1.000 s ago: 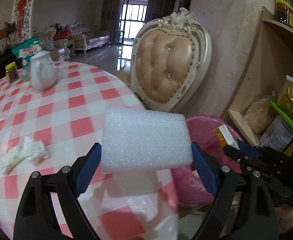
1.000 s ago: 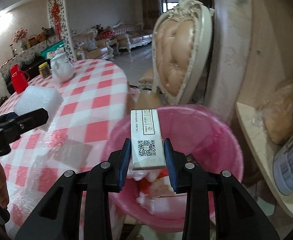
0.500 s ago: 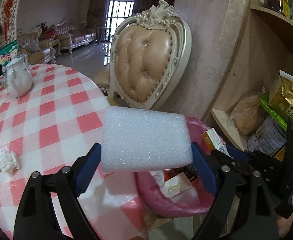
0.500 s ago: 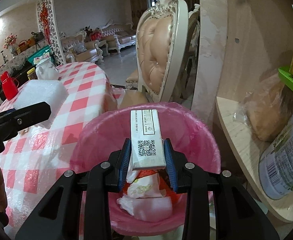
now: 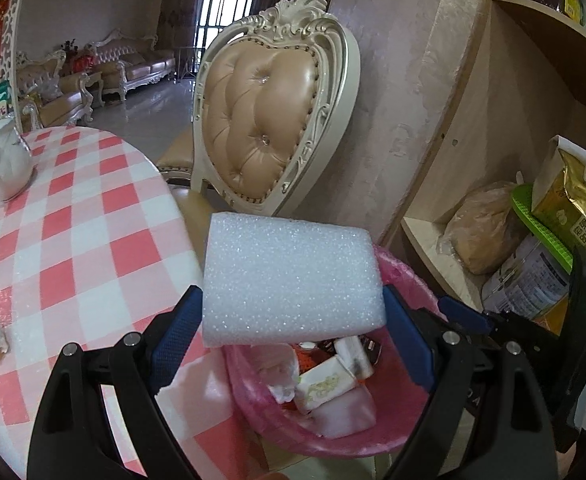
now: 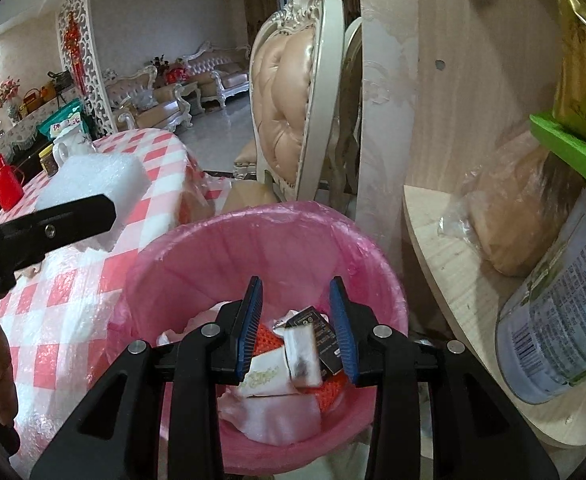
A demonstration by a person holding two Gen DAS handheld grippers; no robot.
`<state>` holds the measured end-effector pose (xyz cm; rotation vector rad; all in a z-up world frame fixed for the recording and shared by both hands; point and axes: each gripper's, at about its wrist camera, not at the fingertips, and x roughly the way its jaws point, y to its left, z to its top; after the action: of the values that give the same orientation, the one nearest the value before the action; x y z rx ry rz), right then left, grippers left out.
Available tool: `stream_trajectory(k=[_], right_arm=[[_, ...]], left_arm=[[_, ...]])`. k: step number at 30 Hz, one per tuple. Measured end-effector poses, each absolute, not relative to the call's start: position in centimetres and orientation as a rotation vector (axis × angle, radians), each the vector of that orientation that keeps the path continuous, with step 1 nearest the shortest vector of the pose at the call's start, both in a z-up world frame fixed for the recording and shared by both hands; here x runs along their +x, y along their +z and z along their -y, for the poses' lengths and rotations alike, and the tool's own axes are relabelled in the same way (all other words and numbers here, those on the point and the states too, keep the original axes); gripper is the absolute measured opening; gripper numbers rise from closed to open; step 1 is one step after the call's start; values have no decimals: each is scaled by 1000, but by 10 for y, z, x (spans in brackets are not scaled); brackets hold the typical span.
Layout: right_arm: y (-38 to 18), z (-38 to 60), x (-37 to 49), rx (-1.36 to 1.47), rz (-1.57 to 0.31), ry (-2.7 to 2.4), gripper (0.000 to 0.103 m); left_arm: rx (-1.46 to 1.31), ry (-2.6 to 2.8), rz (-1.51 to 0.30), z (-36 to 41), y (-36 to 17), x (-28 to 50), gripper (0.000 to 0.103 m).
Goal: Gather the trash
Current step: 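Move both tools back over the remaining table trash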
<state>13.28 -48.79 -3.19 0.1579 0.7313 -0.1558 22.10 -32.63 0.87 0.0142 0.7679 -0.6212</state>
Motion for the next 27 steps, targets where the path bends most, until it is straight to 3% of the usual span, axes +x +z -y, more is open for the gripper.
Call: stream_trajectory(k=[3,27], right_arm=[[-35,490,129,163,-732,-163,50],[-33,483,122,161,-730,-154,59]], left_arm=[[7,-632,-776,330,8,223,87],[-13,-601,-778,302,9,225,89]])
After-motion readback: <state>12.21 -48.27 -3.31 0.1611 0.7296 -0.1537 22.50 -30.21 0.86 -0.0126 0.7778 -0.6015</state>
